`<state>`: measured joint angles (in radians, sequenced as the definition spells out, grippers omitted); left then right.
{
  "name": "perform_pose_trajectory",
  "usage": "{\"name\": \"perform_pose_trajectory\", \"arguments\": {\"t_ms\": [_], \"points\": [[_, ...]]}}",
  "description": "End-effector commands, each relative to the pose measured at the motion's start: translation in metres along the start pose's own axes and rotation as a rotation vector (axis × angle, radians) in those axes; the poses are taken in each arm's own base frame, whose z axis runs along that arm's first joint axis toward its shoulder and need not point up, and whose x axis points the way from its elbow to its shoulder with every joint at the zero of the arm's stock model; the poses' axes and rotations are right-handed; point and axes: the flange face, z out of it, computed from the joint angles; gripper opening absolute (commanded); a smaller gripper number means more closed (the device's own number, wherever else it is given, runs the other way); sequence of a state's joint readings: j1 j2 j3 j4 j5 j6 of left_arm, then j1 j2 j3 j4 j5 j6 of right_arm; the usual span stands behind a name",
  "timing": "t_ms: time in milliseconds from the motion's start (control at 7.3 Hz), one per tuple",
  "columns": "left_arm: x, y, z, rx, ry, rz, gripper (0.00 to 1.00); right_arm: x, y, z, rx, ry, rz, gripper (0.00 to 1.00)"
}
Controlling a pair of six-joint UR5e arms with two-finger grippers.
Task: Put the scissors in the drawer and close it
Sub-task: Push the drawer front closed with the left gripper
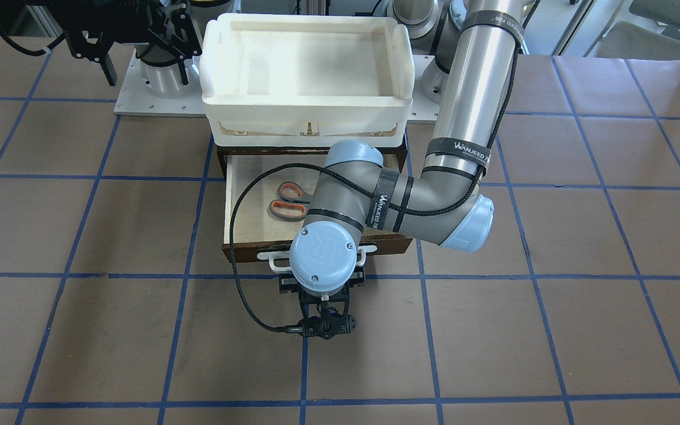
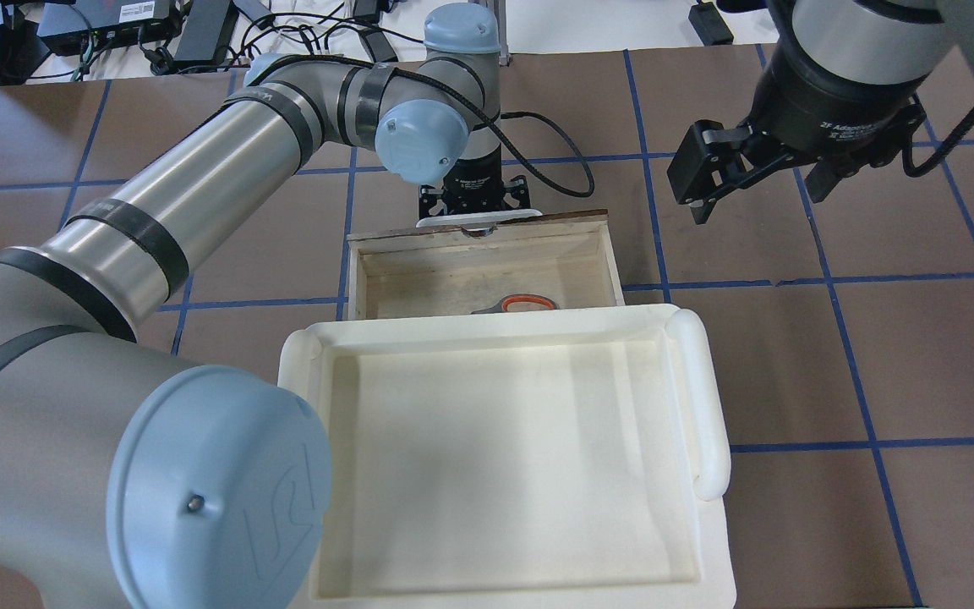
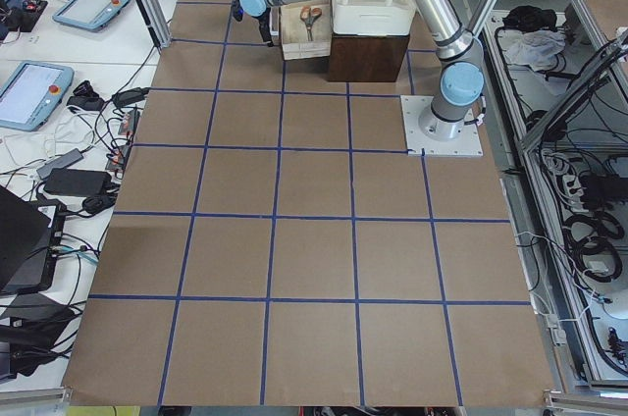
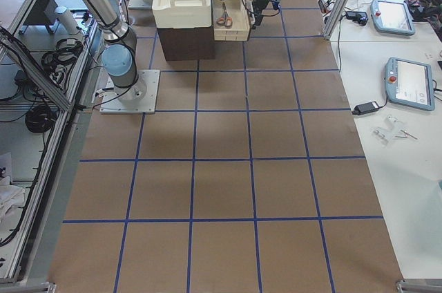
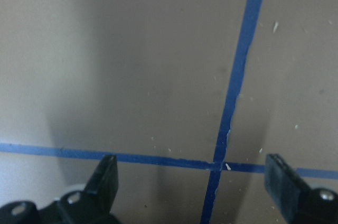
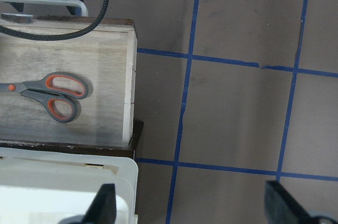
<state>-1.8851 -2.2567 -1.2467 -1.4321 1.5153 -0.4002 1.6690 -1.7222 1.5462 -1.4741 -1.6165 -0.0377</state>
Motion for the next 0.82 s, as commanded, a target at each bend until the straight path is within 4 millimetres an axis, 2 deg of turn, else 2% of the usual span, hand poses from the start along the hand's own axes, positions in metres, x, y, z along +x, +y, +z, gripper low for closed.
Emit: {"name": "perform_pose_trajectory", "arguments": {"t_ms": [0, 411, 685], "points": [[0.001, 0.016, -0.022, -0.013, 0.026, 0.003, 1.00, 0.000, 0.002, -0.002, 0.005, -0.003, 0.000, 1.00], [0.001, 0.038, -0.038, -0.033, 0.014, 0.010, 1.00, 0.000, 0.001, -0.002, 0.004, -0.002, 0.000, 1.00], [0.012, 0.074, -0.032, -0.052, -0.010, 0.045, 1.00, 0.003, 0.000, -0.001, 0.002, 0.001, 0.004, 1.00]]}}
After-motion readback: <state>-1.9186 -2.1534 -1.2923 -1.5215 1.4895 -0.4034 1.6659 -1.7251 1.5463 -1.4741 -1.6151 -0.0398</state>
